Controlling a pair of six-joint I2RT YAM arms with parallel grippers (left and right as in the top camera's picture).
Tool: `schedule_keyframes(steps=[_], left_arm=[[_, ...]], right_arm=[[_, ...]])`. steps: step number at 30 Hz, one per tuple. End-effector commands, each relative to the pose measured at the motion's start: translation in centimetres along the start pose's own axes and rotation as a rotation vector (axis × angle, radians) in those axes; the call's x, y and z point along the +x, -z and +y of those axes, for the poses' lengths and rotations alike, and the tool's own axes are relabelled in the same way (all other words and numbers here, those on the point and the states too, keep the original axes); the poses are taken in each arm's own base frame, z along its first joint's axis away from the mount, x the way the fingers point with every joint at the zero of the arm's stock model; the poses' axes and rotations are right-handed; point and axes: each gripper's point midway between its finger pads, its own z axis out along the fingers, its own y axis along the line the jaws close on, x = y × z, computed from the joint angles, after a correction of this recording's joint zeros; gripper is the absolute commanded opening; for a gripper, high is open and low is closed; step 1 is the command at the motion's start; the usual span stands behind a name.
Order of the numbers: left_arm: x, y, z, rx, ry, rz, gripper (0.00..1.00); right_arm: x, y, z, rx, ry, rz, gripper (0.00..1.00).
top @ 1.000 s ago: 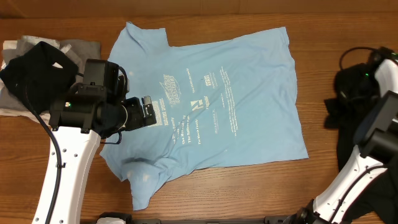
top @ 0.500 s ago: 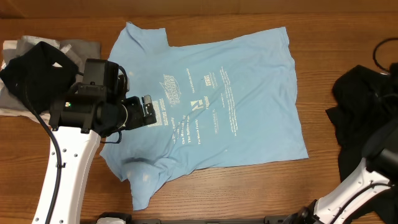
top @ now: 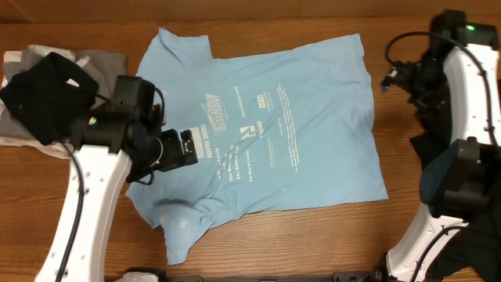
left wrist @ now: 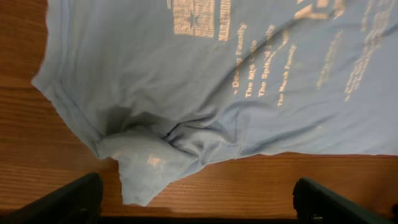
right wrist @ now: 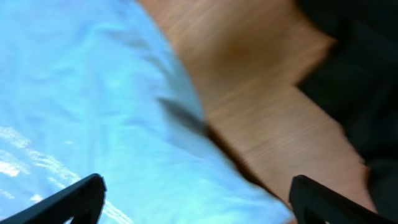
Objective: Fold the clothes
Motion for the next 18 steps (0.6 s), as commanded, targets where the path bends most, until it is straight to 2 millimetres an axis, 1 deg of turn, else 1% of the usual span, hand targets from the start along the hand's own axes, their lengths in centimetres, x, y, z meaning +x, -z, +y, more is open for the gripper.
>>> schedule_keyframes(steps=[1, 2, 5, 6, 8, 9, 12, 13, 14, 15, 17, 18], left_arm=[[0.2, -2.3, 0.0, -0.015, -0.013, 0.106, 0.99], [0.1, -2.9, 0.1, -0.025, -0.006, 0.126, 0.94], [-1.0, -4.4, 1.0, -0.089, 0.038, 0.132, 0.73], [-1.4, -4.8, 1.5, -0.120, 0.059, 0.124, 0.71], [-2.2, -5.7, 2.3, -0.160, 0.102, 0.118, 0.61], [-2.5, -6.0, 2.4, -0.161, 0.109, 0.122, 0.55], [-3.2, -7.5, 3.2, -0.174, 0.139, 0.150, 0.25], [-3.4, -8.2, 3.6, -0.180, 0.150, 0.165, 0.16], [-3.6, -8.8, 3.9, -0.186, 0.161, 0.179, 0.09], [-3.8, -9.4, 4.2, -0.190, 0.169, 0.188, 0.04], [-4.3, -10.7, 4.8, -0.196, 0.185, 0.206, 0.04], [-4.6, -11.4, 5.0, -0.198, 0.193, 0.212, 0.04]], right_arm=[[-0.1, -0.1, 0.9, -0.015, -0.006, -0.016, 1.00], [-0.2, -0.1, 1.0, -0.018, -0.015, -0.021, 1.00], [-0.4, 0.0, 1.1, -0.023, -0.022, -0.030, 1.00], [-0.5, 0.0, 1.1, -0.024, -0.021, -0.032, 1.00], [-0.5, 0.0, 1.2, -0.025, -0.021, -0.034, 1.00], [-0.6, 0.0, 1.2, -0.025, -0.021, -0.035, 1.00], [-0.6, 0.0, 1.2, -0.026, -0.020, -0.037, 1.00], [-0.7, 0.0, 1.2, -0.028, -0.020, -0.040, 0.98], [-0.7, 0.0, 1.3, -0.030, -0.020, -0.043, 0.91], [-0.8, 0.0, 1.4, -0.034, -0.020, -0.046, 0.79], [-0.9, 0.0, 1.5, -0.038, -0.018, -0.051, 0.61], [-0.9, 0.0, 1.5, -0.038, -0.018, -0.051, 0.45]])
